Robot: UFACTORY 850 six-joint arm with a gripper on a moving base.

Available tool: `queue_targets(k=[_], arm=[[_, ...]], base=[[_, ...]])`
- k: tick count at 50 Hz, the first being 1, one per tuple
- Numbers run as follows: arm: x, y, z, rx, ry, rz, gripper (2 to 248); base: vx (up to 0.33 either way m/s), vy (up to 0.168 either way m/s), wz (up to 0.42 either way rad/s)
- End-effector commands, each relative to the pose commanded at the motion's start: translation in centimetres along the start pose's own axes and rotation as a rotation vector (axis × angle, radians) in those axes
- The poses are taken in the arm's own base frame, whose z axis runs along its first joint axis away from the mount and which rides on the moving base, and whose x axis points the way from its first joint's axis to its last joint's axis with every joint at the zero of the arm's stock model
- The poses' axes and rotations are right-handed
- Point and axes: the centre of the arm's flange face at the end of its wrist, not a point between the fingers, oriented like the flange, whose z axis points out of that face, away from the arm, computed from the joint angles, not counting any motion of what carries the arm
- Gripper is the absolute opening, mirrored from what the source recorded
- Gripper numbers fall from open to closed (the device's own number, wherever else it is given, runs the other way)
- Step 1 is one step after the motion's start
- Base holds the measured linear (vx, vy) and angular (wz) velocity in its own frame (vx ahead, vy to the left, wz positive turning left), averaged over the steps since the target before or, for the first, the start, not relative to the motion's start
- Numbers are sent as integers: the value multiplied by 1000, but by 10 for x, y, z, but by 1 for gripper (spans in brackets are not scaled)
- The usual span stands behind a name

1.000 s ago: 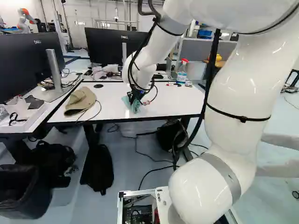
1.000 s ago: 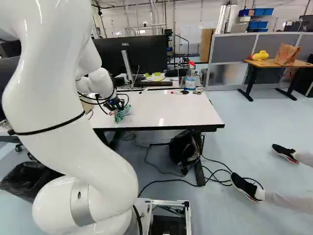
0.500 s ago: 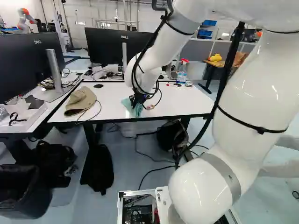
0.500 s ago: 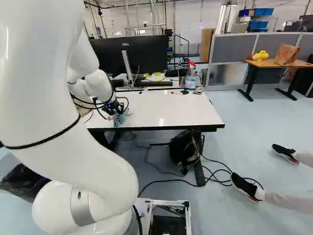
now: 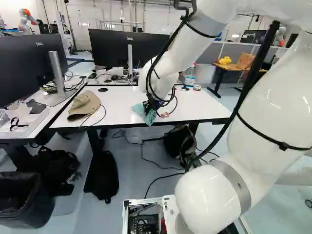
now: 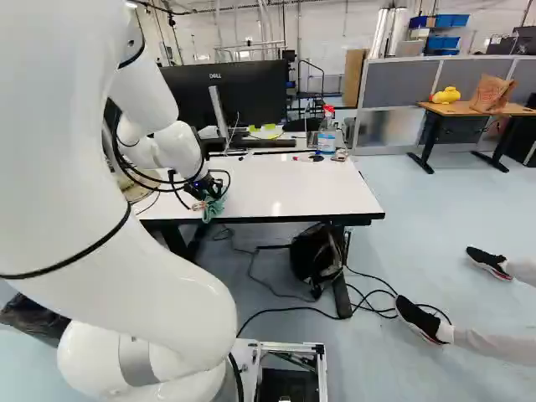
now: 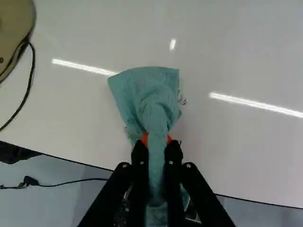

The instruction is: Clean the table with the green towel

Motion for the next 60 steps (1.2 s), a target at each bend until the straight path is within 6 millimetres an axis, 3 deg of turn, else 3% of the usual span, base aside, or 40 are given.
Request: queue_targets(k=[27, 60], arm=[[-6, 44, -4, -54, 2, 96, 42], [45, 73, 23, -80, 9, 140, 42]], base=[[0, 0, 0], [0, 0, 0]])
